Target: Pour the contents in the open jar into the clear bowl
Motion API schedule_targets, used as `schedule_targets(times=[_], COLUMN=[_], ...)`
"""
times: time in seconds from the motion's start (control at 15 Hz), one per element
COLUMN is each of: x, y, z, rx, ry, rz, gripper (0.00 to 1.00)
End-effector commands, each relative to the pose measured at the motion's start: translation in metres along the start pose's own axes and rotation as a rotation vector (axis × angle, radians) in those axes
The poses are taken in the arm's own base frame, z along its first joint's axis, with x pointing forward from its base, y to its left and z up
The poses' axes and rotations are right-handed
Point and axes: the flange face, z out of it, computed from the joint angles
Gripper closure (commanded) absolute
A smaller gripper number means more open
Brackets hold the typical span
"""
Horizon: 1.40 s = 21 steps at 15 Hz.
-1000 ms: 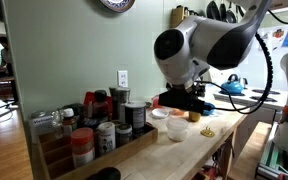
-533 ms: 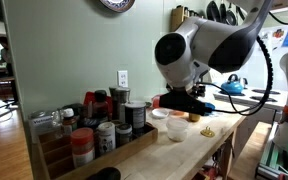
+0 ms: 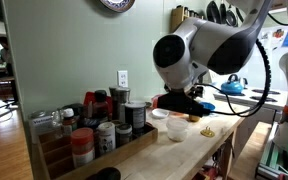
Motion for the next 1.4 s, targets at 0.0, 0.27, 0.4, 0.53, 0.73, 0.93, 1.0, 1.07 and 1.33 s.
schedule_targets(times=[0.0,0.27,0.4,0.53,0.73,0.93,1.0,1.07,1.33], x=[-0.005,-0.007,-0.006,-0.003,0.003,0.007,0.01,0.013,0.03], y=[-0.002,-0.003,-0.005,-0.008,-0.015,-0.021,-0.024,-0.026,-0.03], z=[-0.003,-0.003,-0.001,0.003,0.007,0.012,0.014,0.017,0.028], rx=[0.03,0.027,0.013,0.004,0.004,0.018,0.024,0.021,0.032], ry=[0.055,0.056,0.022,-0.004,-0.066,-0.129,-0.154,-0.167,-0.211], rz=[0.027,0.017,0.008,0.006,0.002,-0.015,-0.023,-0.03,-0.073], gripper=[0.39,0.39,0.39,0.39,0.39,0.39,0.39,0.39,0.39])
